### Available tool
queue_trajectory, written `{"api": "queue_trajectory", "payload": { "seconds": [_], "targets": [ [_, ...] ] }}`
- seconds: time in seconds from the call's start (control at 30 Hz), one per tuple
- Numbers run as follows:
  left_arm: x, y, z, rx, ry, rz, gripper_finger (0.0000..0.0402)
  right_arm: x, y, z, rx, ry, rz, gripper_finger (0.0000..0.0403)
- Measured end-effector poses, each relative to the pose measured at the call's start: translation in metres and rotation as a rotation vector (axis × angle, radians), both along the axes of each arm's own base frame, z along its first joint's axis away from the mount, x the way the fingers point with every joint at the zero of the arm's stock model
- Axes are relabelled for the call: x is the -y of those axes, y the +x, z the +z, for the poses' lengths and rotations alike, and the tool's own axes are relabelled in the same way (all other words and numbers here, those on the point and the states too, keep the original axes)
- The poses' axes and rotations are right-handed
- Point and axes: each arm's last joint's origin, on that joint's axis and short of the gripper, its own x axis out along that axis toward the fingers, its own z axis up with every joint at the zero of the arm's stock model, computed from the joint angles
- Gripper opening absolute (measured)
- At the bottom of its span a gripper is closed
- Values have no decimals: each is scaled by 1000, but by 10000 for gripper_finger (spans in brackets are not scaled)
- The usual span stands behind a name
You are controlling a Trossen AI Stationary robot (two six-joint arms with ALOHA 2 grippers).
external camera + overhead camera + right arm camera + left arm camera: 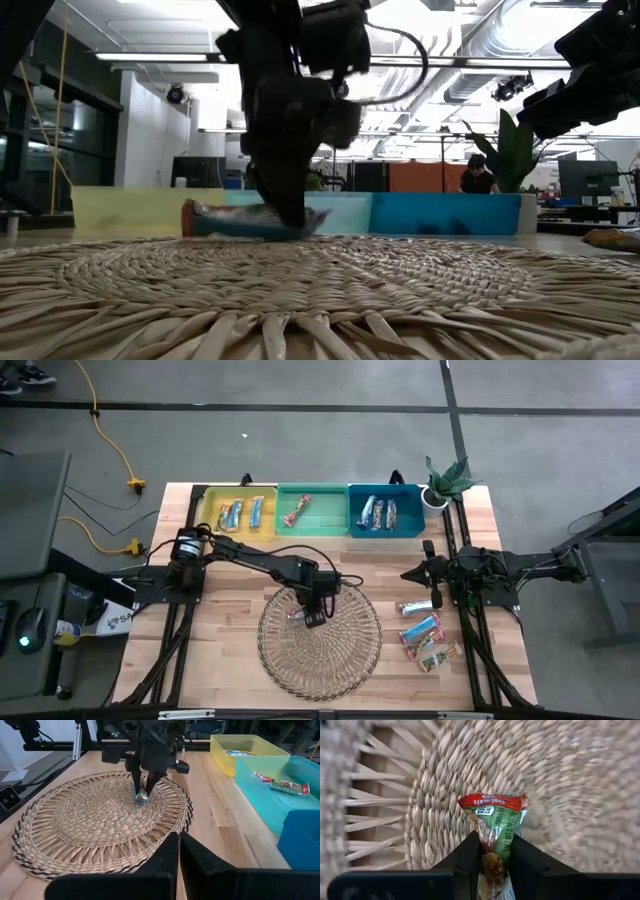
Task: Pick and place Granola Bars by type
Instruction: Put the red granola bar into the green bin
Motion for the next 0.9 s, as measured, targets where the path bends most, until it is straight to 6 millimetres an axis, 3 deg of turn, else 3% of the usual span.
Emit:
{"api": "queue_trajectory", "payload": {
  "seconds": [0.27,0.63,0.9],
  "targets": [
    [-4,-10,40,98,75,58,74,0,0,0,0,0,0,0],
    [-18,-29,88,258,308,559,73,0,0,0,0,0,0,0],
    [-25,-42,116,397,419,750,73,0,0,0,0,0,0,0]
  ]
}}
